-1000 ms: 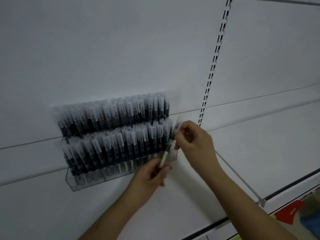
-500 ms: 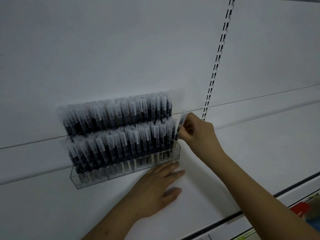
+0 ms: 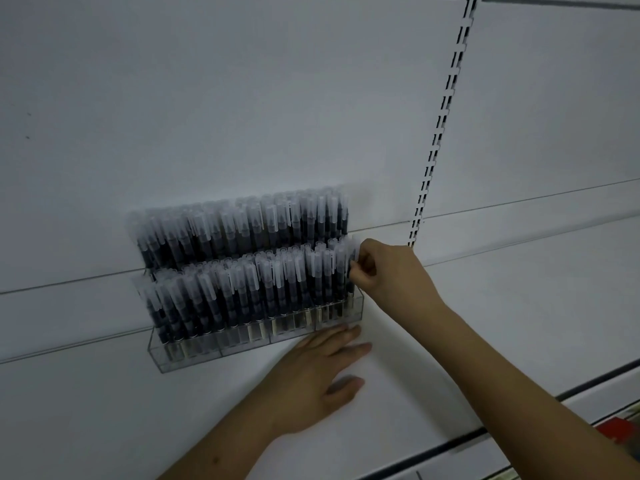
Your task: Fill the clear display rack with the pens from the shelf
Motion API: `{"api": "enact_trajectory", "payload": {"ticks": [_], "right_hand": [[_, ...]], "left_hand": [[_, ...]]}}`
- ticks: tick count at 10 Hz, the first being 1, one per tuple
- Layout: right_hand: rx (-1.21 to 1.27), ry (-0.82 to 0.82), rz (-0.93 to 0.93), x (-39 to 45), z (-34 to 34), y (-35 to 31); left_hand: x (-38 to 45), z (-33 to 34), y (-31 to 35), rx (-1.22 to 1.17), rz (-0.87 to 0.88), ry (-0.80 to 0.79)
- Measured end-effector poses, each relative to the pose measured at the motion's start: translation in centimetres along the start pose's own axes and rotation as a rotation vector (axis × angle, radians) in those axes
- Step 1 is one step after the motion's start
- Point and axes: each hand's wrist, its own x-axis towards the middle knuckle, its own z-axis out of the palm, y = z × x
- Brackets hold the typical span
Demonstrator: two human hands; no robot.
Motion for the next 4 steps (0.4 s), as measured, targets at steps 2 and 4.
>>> {"api": "enact_trajectory", "payload": {"ticks": [2, 4], "right_hand": [[-0.046, -0.099, -0.034, -0.4, 0.3, 0.0], [-0.074, -0.092, 0.008, -1.2, 0.0, 0.7]], "left_hand": [[0.0, -0.3, 0.4, 0.006, -0.004, -0.009], [-0.1, -0.8, 0.7, -0.026, -0.005, 0.001]]}}
